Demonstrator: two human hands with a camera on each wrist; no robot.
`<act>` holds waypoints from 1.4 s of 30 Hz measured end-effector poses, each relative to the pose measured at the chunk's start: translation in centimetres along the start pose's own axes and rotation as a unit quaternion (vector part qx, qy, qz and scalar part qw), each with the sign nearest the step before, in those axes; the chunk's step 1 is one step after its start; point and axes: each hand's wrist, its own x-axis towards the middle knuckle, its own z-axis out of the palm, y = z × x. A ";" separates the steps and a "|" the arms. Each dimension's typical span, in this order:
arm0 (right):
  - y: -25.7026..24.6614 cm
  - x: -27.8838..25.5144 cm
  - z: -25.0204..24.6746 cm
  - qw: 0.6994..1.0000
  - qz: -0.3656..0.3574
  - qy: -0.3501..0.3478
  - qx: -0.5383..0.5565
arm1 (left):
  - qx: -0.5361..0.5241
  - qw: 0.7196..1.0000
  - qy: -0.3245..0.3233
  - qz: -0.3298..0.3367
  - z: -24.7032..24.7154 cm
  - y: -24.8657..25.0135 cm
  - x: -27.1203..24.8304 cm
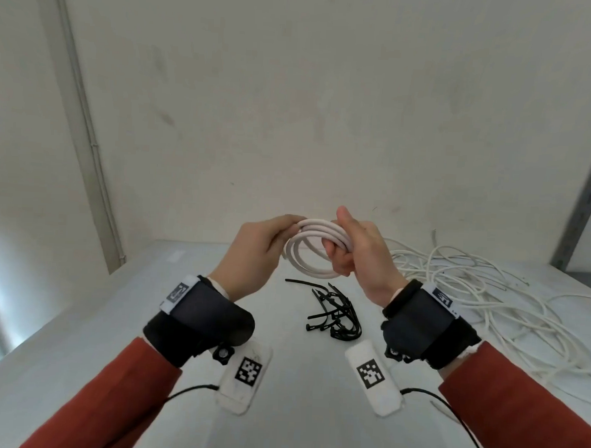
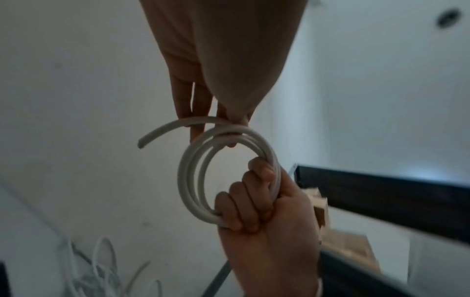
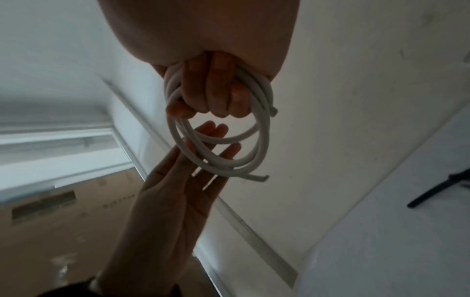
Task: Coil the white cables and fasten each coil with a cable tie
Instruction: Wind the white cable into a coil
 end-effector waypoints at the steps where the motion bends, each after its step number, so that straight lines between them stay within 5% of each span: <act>1: -0.1 0.0 0.3 1.000 0.010 0.015 0.022 | -0.067 0.997 0.005 -0.031 0.4 0.1 -0.2; 5: -0.3 0.1 1.6 0.988 0.046 0.117 0.089 | -0.286 0.948 0.022 -0.137 1.8 0.6 -0.7; 11: -0.1 0.1 3.7 0.960 0.074 0.212 0.165 | -0.402 0.888 0.062 -0.216 2.4 2.1 -0.2; 15: 0.5 0.1 3.7 0.970 0.089 0.160 0.157 | -0.343 0.905 0.084 -0.237 2.2 2.3 0.2; 19: 0.7 0.4 3.1 0.972 0.162 0.082 0.151 | -0.079 0.979 0.094 -0.162 2.1 1.6 0.3; 22: 0.7 0.6 3.1 0.962 0.186 0.117 0.161 | -0.093 0.983 0.064 -0.143 2.4 1.6 0.5; 26: 1.0 0.9 2.4 0.946 0.185 0.195 0.183 | -0.359 0.898 -0.090 -0.237 2.4 0.8 0.0; 30: 1.7 1.1 1.3 0.929 0.187 0.219 0.232 | -0.485 0.829 -0.160 -0.227 2.5 -0.1 -0.6; 36: 3.2 1.2 1.4 0.924 0.178 0.249 0.231 | -0.303 0.925 -0.068 -0.221 4.0 -0.5 0.0; 42: 5.2 1.5 1.6 0.907 0.184 0.292 0.244 | -0.304 0.911 0.025 -0.278 7.3 -0.4 -1.4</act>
